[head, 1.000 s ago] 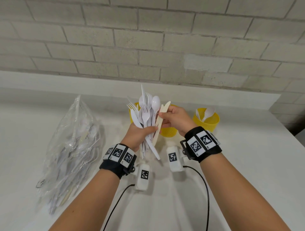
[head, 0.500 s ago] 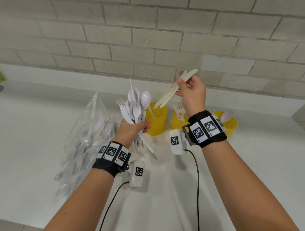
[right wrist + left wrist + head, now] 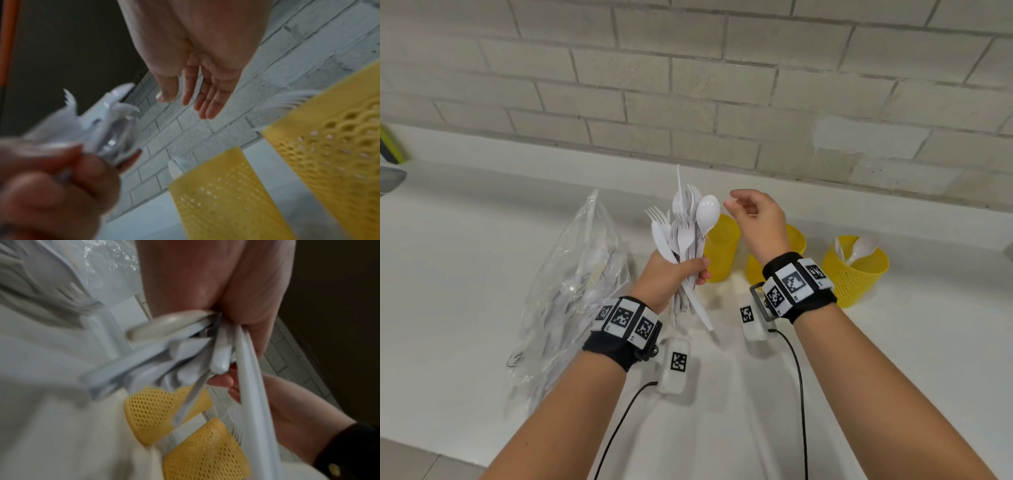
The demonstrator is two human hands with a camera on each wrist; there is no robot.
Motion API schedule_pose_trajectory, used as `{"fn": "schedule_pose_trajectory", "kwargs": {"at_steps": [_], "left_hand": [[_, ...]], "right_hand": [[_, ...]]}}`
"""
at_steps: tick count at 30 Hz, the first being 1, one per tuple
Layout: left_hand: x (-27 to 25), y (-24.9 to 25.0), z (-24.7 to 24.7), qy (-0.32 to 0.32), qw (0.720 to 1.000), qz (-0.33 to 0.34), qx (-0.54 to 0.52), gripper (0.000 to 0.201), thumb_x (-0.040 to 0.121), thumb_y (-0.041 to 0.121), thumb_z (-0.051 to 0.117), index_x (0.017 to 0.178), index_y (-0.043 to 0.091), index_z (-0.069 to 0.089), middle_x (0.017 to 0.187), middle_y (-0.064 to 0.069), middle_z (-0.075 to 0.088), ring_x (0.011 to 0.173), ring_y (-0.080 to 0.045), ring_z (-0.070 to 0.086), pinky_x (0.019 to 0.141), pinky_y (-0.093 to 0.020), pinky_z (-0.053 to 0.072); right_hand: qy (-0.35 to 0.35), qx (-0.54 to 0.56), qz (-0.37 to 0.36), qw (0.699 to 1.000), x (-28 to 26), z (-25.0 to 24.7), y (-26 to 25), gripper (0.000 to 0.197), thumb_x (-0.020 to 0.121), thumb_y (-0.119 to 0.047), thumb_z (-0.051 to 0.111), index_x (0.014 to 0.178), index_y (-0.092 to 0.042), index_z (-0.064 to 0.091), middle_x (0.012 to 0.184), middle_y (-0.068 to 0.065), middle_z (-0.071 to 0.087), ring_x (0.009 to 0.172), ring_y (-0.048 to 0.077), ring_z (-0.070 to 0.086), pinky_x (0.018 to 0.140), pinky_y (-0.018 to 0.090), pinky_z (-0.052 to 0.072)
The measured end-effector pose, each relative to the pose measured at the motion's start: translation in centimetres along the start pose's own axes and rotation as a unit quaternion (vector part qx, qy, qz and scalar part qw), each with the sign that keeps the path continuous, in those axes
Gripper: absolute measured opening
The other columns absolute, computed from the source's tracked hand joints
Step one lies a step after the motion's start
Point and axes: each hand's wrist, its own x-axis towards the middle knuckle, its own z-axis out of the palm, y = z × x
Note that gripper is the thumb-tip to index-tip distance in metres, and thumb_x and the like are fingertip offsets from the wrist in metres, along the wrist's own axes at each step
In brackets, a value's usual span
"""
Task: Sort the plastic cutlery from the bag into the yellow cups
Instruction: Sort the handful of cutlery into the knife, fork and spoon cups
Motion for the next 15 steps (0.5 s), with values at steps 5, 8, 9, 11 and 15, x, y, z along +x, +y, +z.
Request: {"fn": "schedule_pose_trajectory", "kwargs": {"at_steps": [5, 8, 9, 11, 15], "left_hand": [[0.2, -0.2, 1.3, 0.021, 1.0, 0.006, 0.014, 0.014, 0.078, -0.006, 0.069, 0.087, -0.002, 0.058, 0.063, -0.015, 0.054, 0.048, -0.017, 0.055, 0.051, -0.024, 0.048], [0.2, -0.3, 2.3, 0.016, 0.999, 0.022, 0.03, 0.017, 0.076, -0.008, 0.069, 0.086, 0.0, 0.058, 0.059, -0.01, 0.054, 0.048, -0.018, 0.054, 0.052, -0.027, 0.048], [0.2, -0.3, 2.6, 0.015, 0.999, 0.024, 0.035, 0.018, 0.076, -0.009, 0.068, 0.087, 0.0, 0.058, 0.058, -0.008, 0.054, 0.048, -0.017, 0.054, 0.051, -0.027, 0.048], [0.2, -0.4, 3.2, 0.016, 0.999, 0.025, 0.044, 0.023, 0.074, -0.012, 0.066, 0.093, -0.001, 0.06, 0.061, -0.008, 0.056, 0.049, -0.016, 0.055, 0.051, -0.028, 0.048], [0.2, -0.6, 4.5, 0.017, 0.996, 0.036, 0.075, 0.035, 0.072, -0.016, 0.061, 0.102, 0.002, 0.061, 0.065, -0.007, 0.059, 0.051, -0.015, 0.055, 0.049, -0.024, 0.048]], "right_hand": [[-0.019, 0.088, -0.012, 0.996, -2.7, -1.0, -1.6, 0.02, 0.079, -0.031, 0.073, 0.083, -0.015, 0.062, 0.071, -0.003, 0.052, 0.064, 0.005, 0.046, 0.065, 0.019, 0.044], [-0.054, 0.049, -0.018, 0.997, -4.2, -0.8, -1.4, 0.032, 0.067, -0.034, 0.081, 0.085, -0.017, 0.061, 0.066, -0.006, 0.044, 0.057, 0.006, 0.04, 0.059, 0.017, 0.038], [-0.064, 0.025, -0.019, 0.997, -4.5, -0.8, -1.3, 0.034, 0.065, -0.036, 0.083, 0.085, -0.021, 0.061, 0.066, -0.007, 0.043, 0.057, 0.006, 0.041, 0.059, 0.018, 0.038], [-0.068, -0.015, -0.021, 0.997, -4.8, -0.8, -1.1, 0.034, 0.063, -0.036, 0.083, 0.086, -0.026, 0.061, 0.064, -0.009, 0.042, 0.058, 0.008, 0.042, 0.061, 0.021, 0.039], [-0.06, -0.087, -0.029, 0.994, -5.1, -1.4, -1.2, 0.032, 0.065, -0.04, 0.082, 0.085, -0.021, 0.066, 0.059, -0.011, 0.039, 0.056, 0.005, 0.04, 0.059, 0.019, 0.034]]}}
